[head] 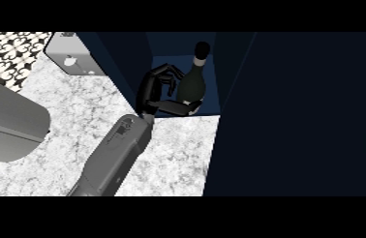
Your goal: Pick up the wine, place it into the cabinet and close the cabinet
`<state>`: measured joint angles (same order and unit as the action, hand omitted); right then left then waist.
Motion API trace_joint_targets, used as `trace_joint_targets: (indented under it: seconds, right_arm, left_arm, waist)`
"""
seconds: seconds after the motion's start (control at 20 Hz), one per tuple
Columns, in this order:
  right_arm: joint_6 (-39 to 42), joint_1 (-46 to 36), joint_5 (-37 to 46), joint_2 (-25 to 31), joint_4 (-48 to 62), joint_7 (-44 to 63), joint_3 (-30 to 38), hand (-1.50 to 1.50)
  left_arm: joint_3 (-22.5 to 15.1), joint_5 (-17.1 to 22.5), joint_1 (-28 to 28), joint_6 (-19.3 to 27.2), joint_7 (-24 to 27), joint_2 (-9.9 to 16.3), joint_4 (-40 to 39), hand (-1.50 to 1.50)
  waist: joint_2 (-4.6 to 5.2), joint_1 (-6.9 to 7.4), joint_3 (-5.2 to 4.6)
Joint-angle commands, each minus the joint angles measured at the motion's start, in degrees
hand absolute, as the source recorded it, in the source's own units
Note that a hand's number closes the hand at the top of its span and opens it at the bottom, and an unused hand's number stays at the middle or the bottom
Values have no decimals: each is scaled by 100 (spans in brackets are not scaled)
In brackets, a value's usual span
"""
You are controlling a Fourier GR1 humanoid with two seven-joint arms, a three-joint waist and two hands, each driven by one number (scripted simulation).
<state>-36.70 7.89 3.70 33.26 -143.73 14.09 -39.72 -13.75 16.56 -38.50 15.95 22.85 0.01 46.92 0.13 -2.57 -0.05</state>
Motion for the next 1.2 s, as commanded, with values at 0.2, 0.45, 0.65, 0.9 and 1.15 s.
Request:
trace_joint_targets:
  seconds: [0.2,0.45,0.65,0.9,1.15]
  right_arm:
    - [98,273,-251,80,-1055,169,50,-150]
    - [167,360,-346,93,-929,-110,17,-150]
    - [231,254,-366,30,-793,-27,-40,-150]
    - [346,467,-545,196,-920,-267,77,-150]
    - [290,409,-371,9,-722,-386,-155,-150]
  left_arm:
    - [-113,615,-1025,362,232,-1,-1316,150]
    - [-352,443,-1448,707,156,-1,-2000,150]
    - [-72,670,-1694,524,223,-1,-2569,150]
    - [278,920,-1923,497,411,-1,-2993,150]
    - [500,949,-2285,454,380,1,-3460,150]
  waist:
    - [32,-143,1]
    - [50,-204,4]
    - [81,-178,-3]
    - [128,-322,0]
    - [174,-422,-8]
